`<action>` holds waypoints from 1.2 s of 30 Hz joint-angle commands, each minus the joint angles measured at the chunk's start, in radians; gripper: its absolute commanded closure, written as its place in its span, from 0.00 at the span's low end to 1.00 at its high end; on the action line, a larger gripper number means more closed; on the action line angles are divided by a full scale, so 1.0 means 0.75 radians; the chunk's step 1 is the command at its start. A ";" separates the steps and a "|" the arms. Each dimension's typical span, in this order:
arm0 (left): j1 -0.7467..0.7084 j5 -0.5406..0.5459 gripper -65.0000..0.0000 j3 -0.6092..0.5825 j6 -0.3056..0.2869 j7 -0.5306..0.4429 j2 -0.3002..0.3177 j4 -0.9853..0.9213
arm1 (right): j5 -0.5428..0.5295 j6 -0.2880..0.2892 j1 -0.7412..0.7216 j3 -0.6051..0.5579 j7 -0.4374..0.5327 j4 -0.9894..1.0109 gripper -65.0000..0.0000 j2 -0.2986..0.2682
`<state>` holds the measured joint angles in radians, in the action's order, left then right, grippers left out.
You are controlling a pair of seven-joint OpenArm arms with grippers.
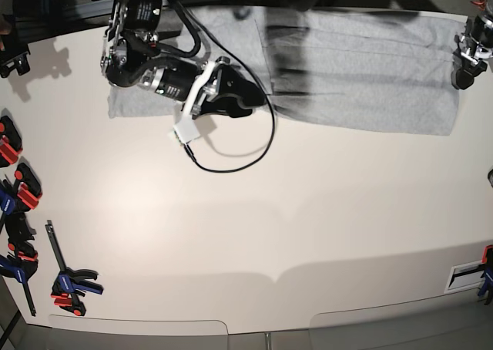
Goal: Fold the T-shirt properly
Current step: 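Move the left gripper to the shirt's opposite end and grasp it, then lift the grasped end with the left gripper and fold it toward the right gripper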
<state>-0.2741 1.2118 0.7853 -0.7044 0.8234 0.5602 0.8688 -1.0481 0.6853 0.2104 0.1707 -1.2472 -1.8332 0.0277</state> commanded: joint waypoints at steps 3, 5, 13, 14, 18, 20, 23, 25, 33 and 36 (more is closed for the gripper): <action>-0.004 -0.011 0.46 0.004 0.008 0.049 0.028 0.013 | -0.040 0.017 -0.015 -0.002 0.022 -0.026 0.63 0.000; -0.004 -0.012 0.46 0.004 0.008 0.057 0.028 0.013 | -0.040 0.017 -0.015 -0.002 0.021 -0.026 0.63 0.000; -0.004 -0.010 0.51 -0.048 0.008 0.055 0.029 0.013 | -0.039 0.017 -0.015 -0.002 0.021 -0.026 0.63 -0.001; -0.004 -0.008 0.51 -0.069 0.008 0.051 0.029 0.013 | -0.040 0.017 -0.015 -0.002 0.021 -0.026 0.63 -0.001; 0.022 -0.010 0.51 -0.151 0.008 0.042 0.029 0.013 | -0.039 0.017 -0.028 -0.001 0.022 -0.026 0.63 -0.001; 0.047 -0.010 0.51 -0.171 0.008 0.042 0.028 0.013 | -0.038 0.017 -0.046 0.000 0.022 -0.026 0.63 -0.001; 0.080 -0.014 0.51 -0.176 0.008 0.043 0.029 0.013 | -0.034 0.017 -0.080 0.000 0.021 -0.026 0.63 -0.001; 0.085 -0.014 0.51 -0.176 0.008 0.042 0.029 0.013 | -0.028 0.017 -0.097 0.000 0.022 -0.026 0.63 0.000; 0.081 -0.005 0.84 -0.176 0.008 0.015 0.025 0.013 | 0.190 0.017 -0.130 0.001 0.122 -0.026 0.64 0.000; 0.081 0.007 1.00 -0.175 0.008 0.000 0.018 0.013 | 0.303 0.017 -0.133 0.016 0.200 -0.026 0.64 0.000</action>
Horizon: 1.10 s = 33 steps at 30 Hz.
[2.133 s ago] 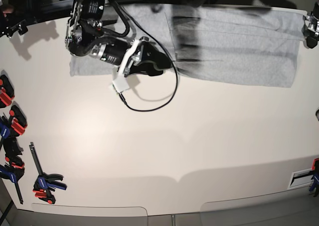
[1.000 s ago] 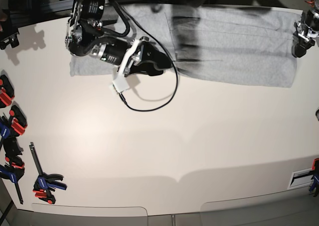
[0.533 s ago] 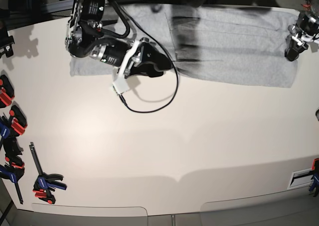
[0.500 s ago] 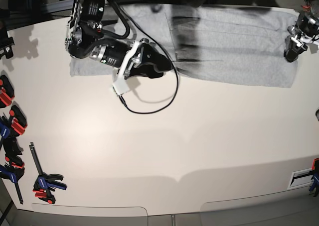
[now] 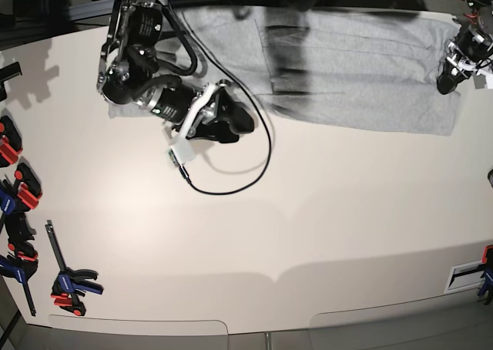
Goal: Fold the T-shirt properly
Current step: 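Lift the grasped end with the left gripper and fold it toward the right gripper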
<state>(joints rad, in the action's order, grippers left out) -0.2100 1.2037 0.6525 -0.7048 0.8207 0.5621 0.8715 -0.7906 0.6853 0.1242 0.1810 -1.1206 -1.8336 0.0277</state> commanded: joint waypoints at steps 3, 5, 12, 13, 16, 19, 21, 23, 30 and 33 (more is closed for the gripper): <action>-0.004 0.019 1.00 0.002 0.009 -0.049 0.016 0.010 | 0.045 0.017 -0.018 0.040 0.086 -0.026 0.64 0.001; -0.004 0.064 1.00 0.002 0.009 -0.054 0.017 0.010 | 0.081 0.017 -0.018 0.081 0.104 -0.026 0.64 0.001; -0.021 0.117 1.00 0.003 0.009 -0.034 -0.007 0.140 | 0.123 -0.032 -0.017 0.327 0.114 -0.026 0.64 0.000; -0.033 0.117 1.00 0.003 0.009 -0.033 -0.015 0.186 | 0.123 -0.032 -0.017 0.366 0.114 -0.026 0.64 -0.001; -0.095 0.117 1.00 0.003 0.009 -0.015 -0.055 0.359 | 0.123 -0.033 -0.017 0.470 0.114 -0.026 0.64 -0.002; -0.175 0.117 1.00 0.003 0.009 0.035 -0.115 0.573 | 0.104 -0.035 -0.016 0.542 0.113 -0.026 0.64 -0.015; -0.238 0.116 1.00 0.003 0.009 0.042 -0.158 0.722 | 0.099 -0.042 -0.014 0.570 0.113 -0.026 0.64 -0.024; -0.292 0.115 1.00 0.003 0.009 0.047 -0.200 0.860 | 0.099 -0.042 -0.013 0.584 0.112 -0.026 0.64 -0.033; -0.336 0.116 1.00 -0.002 0.009 0.106 -0.353 1.073 | 0.099 -0.042 -0.014 0.587 0.111 -0.026 0.64 -0.037; -0.337 0.116 1.00 -0.002 0.009 0.108 -0.405 1.073 | 0.100 -0.042 -0.013 0.587 0.111 -0.026 0.64 -0.037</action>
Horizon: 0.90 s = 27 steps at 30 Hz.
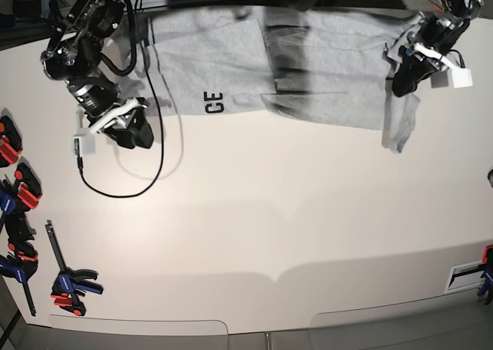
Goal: Fold the T-shirt properly
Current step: 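Lift the grasped end with the left gripper and fold it toward the right gripper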
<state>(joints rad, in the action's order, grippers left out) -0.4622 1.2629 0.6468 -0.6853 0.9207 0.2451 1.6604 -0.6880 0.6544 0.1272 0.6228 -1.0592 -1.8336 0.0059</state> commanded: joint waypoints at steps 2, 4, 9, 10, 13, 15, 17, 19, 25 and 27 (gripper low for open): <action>-0.001 0.039 1.00 0.006 -0.017 -0.025 -0.013 0.021 | -0.033 -0.001 -0.017 -0.002 0.029 -0.026 0.64 -0.008; -0.001 0.052 1.00 0.006 -0.017 -0.019 -0.033 0.021 | -0.033 -0.001 -0.018 -0.002 0.030 -0.026 0.64 -0.008; -0.001 0.214 1.00 -0.005 -0.017 0.082 -0.046 0.022 | -0.026 -0.001 -0.018 -0.002 0.032 -0.026 0.64 -0.010; -0.001 0.219 1.00 -0.018 -0.017 0.085 -0.045 0.023 | -0.023 -0.001 -0.018 -0.002 0.033 -0.026 0.64 -0.014; -0.001 0.217 1.00 -0.093 -0.017 0.089 -0.045 0.023 | -0.023 -0.001 -0.018 -0.002 0.034 -0.026 0.64 -0.031; 0.001 0.213 1.00 -0.168 -0.017 0.090 -0.045 0.023 | -0.023 -0.001 -0.018 -0.002 0.038 -0.026 0.64 -0.034; 0.010 0.202 1.00 -0.245 -0.017 0.090 -0.045 0.024 | -0.024 -0.001 -0.018 -0.002 0.038 -0.026 0.64 -0.034; 0.026 0.202 1.00 -0.308 -0.017 0.105 -0.045 0.024 | -0.023 -0.001 -0.018 -0.002 0.038 -0.026 0.64 -0.034; 0.039 0.202 1.00 -0.420 -0.017 0.158 -0.045 0.065 | -0.024 -0.001 -0.018 -0.002 0.038 -0.026 0.64 -0.034; 0.040 0.202 1.00 -0.441 -0.017 0.170 -0.045 0.078 | -0.024 -0.001 -0.018 -0.002 0.038 -0.026 0.64 -0.034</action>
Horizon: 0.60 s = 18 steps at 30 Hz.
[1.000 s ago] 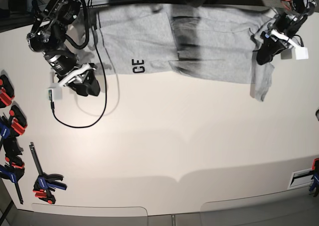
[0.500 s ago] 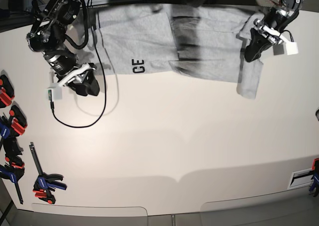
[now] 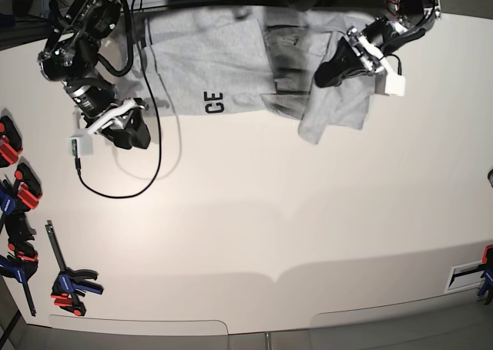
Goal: Fold the T-shirt properly
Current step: 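Lift the grasped end with the left gripper and fold it toward the right gripper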
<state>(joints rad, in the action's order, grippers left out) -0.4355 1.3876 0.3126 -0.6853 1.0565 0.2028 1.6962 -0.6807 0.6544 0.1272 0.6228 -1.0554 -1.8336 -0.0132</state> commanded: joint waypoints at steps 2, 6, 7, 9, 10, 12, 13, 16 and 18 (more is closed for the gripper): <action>0.004 0.036 1.00 -0.013 -0.017 -0.002 0.011 0.036 | -0.034 -0.001 -0.018 -0.002 0.038 -0.026 0.64 -0.008; 0.004 0.036 1.00 -0.049 -0.017 0.002 0.011 0.036 | -0.035 -0.001 -0.018 -0.002 0.039 -0.026 0.64 -0.009; 0.004 0.036 1.00 -0.060 -0.017 0.002 0.011 0.036 | -0.035 -0.001 -0.018 -0.002 0.040 -0.026 0.64 -0.008; 0.004 0.036 1.00 -0.085 -0.017 0.002 0.011 0.036 | -0.035 -0.001 -0.018 -0.002 0.041 -0.026 0.64 -0.008; 0.004 0.035 1.00 -0.101 -0.017 0.002 0.011 0.036 | -0.036 -0.001 -0.018 -0.002 0.041 -0.026 0.64 -0.009; 0.004 0.023 1.00 -0.133 -0.017 -0.005 0.011 0.036 | -0.039 -0.001 -0.018 -0.002 0.041 -0.026 0.64 -0.008; 0.004 0.001 1.00 -0.148 -0.017 -0.022 0.011 0.036 | -0.039 -0.001 -0.018 -0.002 0.042 -0.026 0.64 -0.009; 0.005 -0.142 1.00 -0.169 -0.017 -0.126 0.009 0.036 | -0.039 -0.001 -0.018 -0.002 0.042 -0.026 0.64 -0.008; 0.005 -0.245 1.00 -0.168 -0.017 -0.186 0.007 0.036 | -0.039 -0.001 -0.018 -0.002 0.042 -0.026 0.64 -0.009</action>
<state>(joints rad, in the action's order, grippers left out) -0.4347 1.1713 0.1833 -0.6853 0.9314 0.2028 1.7039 -0.6823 0.6544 0.1272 0.6228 -1.0546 -1.8336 -0.0135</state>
